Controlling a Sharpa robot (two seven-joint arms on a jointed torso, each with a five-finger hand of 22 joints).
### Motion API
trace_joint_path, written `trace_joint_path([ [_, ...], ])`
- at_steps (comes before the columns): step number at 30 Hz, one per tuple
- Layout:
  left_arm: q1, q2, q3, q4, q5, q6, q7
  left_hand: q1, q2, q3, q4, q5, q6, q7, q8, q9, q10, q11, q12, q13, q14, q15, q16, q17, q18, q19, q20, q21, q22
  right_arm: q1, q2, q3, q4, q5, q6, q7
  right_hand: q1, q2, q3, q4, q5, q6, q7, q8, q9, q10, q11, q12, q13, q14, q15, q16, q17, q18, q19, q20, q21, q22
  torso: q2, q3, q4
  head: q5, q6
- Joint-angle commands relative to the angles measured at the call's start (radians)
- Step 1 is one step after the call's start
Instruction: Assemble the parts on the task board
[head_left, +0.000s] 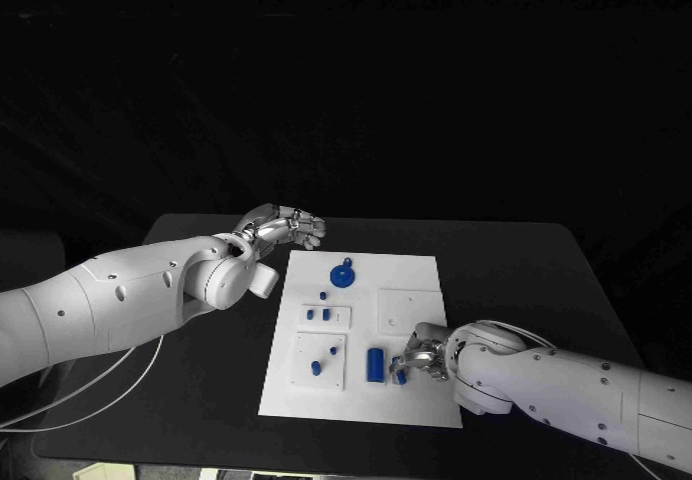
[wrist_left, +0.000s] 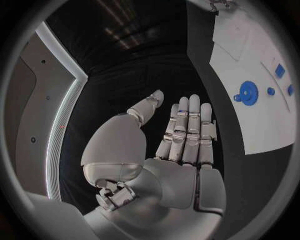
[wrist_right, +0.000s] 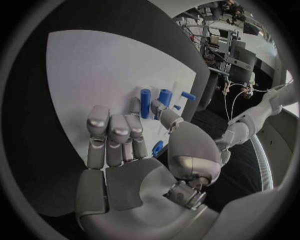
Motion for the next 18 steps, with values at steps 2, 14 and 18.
trace_joint_path([
  [2,0.001,0.001,0.001,0.002,0.004,0.012,0.008,-0.01,-0.003,0.0,0.007,-0.002,-0.008,-0.001,0.004,-0.002,-0.003,-0.002,0.0,-0.001,0.008,0.0,-0.006,0.002,0.013,0.0,0.001,-0.004,0.001,-0.002,0.002,-0.001,0.005,0.002,0.01,0.035,-0.017,-0.022,0.0,0.028,-0.023,-0.003,0.004,-0.005,0.0,-0.008,-0.004,-0.008,-0.004,0.0,-0.008,-0.006,-0.001,0.058,0.001,-0.01,-0.007,0.007,0.0,0.0002,-0.0001,0.0,0.0],
  [14,0.001,0.0,0.001,0.002,0.004,0.012,0.008,-0.01,-0.003,0.0,0.007,-0.002,-0.009,-0.001,0.004,-0.002,-0.003,-0.001,0.0,-0.001,0.008,0.0,-0.007,0.003,0.014,0.0,0.001,-0.004,0.002,-0.002,-0.016,-0.001,0.025,0.006,0.01,0.05,-0.026,-0.065,0.016,0.082,-0.044,-0.005,0.004,-0.007,0.002,-0.01,-0.005,-0.011,-0.005,0.0,-0.009,-0.008,-0.001,0.058,0.003,-0.017,-0.009,0.006,0.0,0.0007,0.0001,0.0,0.001],
  [18,0.001,-0.001,0.001,0.003,0.004,0.012,0.008,-0.01,-0.003,0.0,0.007,-0.002,-0.009,-0.001,0.004,-0.002,-0.003,-0.001,0.0,-0.001,0.008,0.0,-0.008,0.004,0.014,0.0,0.001,-0.005,0.002,-0.004,-0.026,-0.001,0.034,0.004,0.019,0.051,-0.022,-0.064,0.018,0.083,-0.043,-0.005,0.004,-0.007,0.003,-0.01,-0.005,-0.011,-0.005,0.0,-0.009,-0.008,-0.001,0.058,0.003,-0.017,-0.009,0.006,0.0,0.0009,-0.0001,0.001,0.001],
])
